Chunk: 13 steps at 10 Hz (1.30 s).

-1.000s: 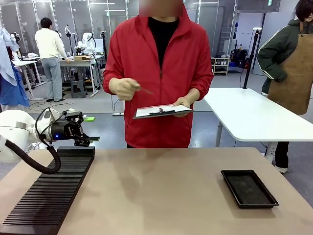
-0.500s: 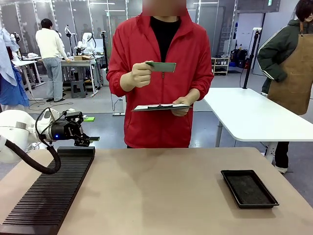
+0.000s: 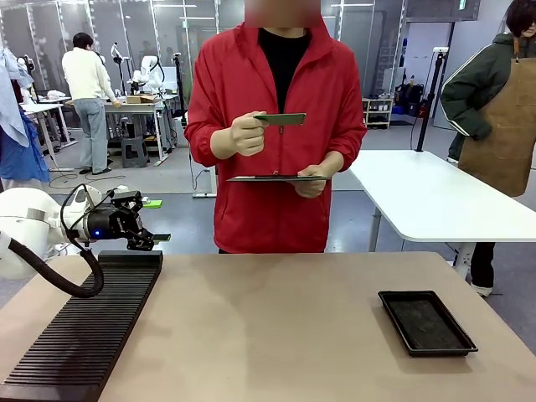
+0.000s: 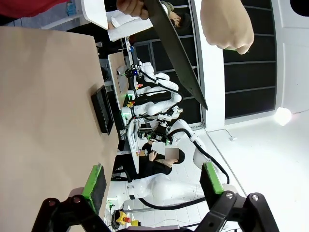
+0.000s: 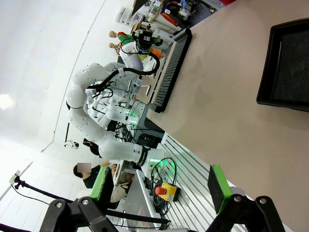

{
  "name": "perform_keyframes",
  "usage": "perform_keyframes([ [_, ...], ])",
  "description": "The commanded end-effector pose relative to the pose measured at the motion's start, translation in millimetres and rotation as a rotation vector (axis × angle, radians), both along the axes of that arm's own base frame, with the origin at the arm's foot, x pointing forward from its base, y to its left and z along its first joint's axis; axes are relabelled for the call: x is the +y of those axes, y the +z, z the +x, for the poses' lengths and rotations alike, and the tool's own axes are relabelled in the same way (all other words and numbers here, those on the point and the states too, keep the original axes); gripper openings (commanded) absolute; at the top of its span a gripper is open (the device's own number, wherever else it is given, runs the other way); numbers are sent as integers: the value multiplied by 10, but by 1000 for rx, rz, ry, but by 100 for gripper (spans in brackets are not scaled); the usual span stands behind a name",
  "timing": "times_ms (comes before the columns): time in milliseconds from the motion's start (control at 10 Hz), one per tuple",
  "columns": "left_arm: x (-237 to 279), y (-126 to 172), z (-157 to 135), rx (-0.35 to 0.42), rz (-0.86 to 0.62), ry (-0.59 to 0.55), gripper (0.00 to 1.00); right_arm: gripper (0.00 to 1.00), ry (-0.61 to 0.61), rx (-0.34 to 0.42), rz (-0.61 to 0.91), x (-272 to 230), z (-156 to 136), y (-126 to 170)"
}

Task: Inspect the PCB.
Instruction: Pick up the Blank PCB that the human is holding.

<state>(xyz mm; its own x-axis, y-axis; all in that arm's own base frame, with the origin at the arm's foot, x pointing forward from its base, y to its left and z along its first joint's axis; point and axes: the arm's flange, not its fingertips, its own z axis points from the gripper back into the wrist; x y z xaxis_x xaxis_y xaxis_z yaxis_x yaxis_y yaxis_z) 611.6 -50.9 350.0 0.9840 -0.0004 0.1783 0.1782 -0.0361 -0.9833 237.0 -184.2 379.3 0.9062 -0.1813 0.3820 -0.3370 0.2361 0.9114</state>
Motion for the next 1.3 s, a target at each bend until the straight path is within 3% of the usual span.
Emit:
perform_keyframes([
  [0,328,176,-453,44,-83,-25,100,100,1,-9,9,-3,-4,15],
  [100,560,245,-750,63,-90,-29,100,100,1,-9,9,-3,-4,15],
  [400,1160,348,-1799,19,-34,-49,100,100,1,-9,9,-3,-4,15],
  [700,1670,358,-2520,-65,81,-29,100,100,1,-9,9,-3,-4,15],
  [1000,2187,400,-2960,-123,154,-10,100,100,1,-9,9,-3,-4,15],
  [1200,2401,437,-3034,-138,84,16,100,100,1,-9,9,-3,-4,15],
])
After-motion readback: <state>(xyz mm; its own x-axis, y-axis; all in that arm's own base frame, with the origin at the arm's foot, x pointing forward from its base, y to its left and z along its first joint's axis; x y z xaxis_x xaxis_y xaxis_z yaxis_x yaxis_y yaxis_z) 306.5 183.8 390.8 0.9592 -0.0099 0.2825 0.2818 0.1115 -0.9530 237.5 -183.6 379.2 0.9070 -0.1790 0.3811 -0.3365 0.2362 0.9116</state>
